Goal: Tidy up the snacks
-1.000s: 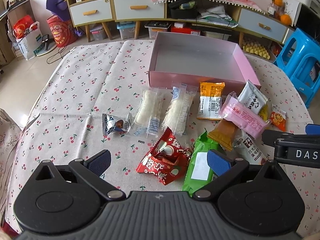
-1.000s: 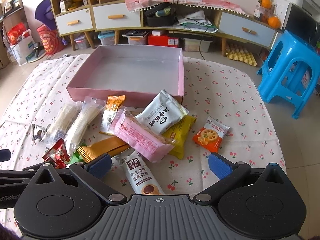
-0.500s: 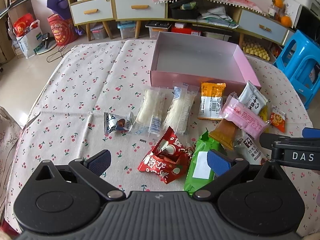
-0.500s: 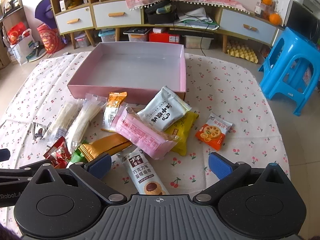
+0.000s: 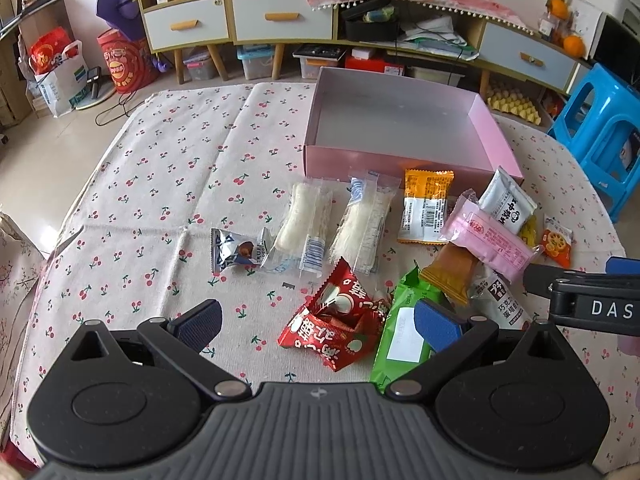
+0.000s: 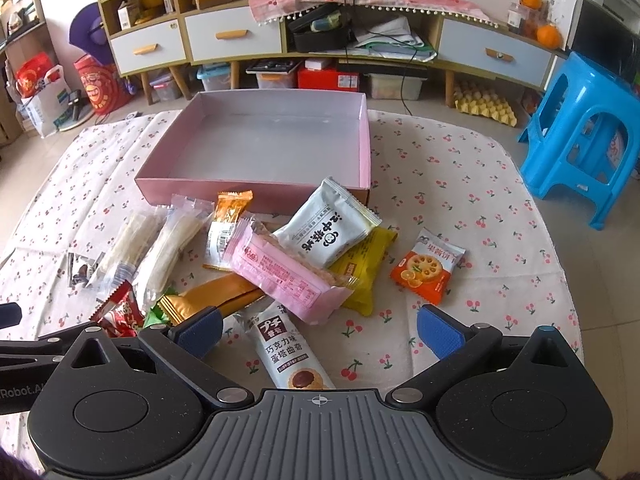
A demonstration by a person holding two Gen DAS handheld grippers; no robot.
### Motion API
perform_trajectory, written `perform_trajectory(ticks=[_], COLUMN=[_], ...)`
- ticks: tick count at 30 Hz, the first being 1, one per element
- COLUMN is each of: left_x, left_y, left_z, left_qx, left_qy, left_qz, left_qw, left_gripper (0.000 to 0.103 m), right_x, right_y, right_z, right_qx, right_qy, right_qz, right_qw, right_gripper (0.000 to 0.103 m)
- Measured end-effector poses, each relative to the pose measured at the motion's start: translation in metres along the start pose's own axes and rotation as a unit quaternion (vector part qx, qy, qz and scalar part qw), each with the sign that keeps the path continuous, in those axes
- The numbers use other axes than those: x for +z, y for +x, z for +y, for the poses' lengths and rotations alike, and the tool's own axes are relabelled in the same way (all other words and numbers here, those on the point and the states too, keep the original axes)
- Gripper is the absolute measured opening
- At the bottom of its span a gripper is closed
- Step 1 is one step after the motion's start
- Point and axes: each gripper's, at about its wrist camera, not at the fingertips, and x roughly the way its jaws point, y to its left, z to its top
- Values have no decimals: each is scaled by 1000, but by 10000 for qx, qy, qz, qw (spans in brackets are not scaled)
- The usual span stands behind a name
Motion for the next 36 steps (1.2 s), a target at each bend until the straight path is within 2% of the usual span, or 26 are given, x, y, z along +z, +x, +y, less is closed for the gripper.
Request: perform_trajectory(ticks=[36], left_x=[1], left_y=[0], left_z=[-1], left_qx=[33], left_qy=[133], left_qz=[-137], left_qw=[9998], left_gripper=[103], right_x=[1], right_y=[-2], right_z=[-4], right_qx=[84], right_qy=[67], right_qz=[-21], right_qw=[9999], right_gripper=[103])
